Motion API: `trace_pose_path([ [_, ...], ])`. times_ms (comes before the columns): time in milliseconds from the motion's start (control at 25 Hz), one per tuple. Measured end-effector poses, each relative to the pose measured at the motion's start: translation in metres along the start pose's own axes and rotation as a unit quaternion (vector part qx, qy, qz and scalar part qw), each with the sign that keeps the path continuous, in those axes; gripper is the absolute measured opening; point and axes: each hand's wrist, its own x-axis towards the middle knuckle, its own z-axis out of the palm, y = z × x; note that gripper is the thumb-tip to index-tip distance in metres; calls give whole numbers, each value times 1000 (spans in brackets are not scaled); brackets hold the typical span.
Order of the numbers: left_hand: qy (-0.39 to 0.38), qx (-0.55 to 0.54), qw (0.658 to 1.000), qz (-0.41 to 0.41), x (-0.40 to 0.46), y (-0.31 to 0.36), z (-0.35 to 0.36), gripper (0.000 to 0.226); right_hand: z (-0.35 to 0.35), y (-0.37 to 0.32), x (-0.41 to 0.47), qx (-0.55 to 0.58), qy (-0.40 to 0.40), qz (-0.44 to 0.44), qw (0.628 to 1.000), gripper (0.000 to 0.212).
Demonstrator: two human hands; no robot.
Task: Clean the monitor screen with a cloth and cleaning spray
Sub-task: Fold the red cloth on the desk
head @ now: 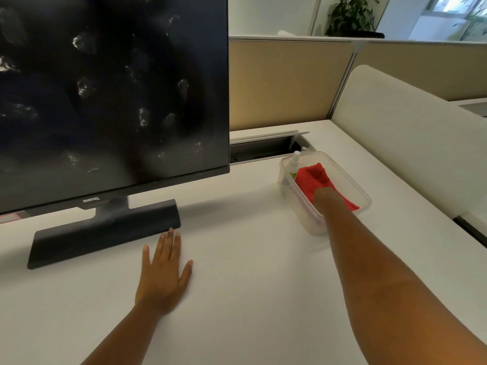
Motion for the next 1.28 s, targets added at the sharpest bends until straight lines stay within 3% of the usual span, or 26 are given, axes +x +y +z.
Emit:
trace_pose_path([
  [200,5,3,1000,4,-1,-1,0,90,-5,6,-2,-88,1,19,996,42],
  [520,5,56,998,-11,-1,5,-1,96,-46,11,-1,-36,115,46,992,24],
  [680,-54,117,990,-50,-2,15,-13,70,-76,-2,-17,-18,171,45,984,20],
  [840,-98,132,985,-45,-20,6,-27,67,-105,-20,-41,-41,206,4,978,18],
  [1040,-100,120,984,-86,-56,-34,-38,67,-92,-51,-77,-67,131,-87,985,22],
  [1280,-95,104,983,-114,-95,-70,-47,67,-2,-86,-132,-103,-23,-180,978,16],
])
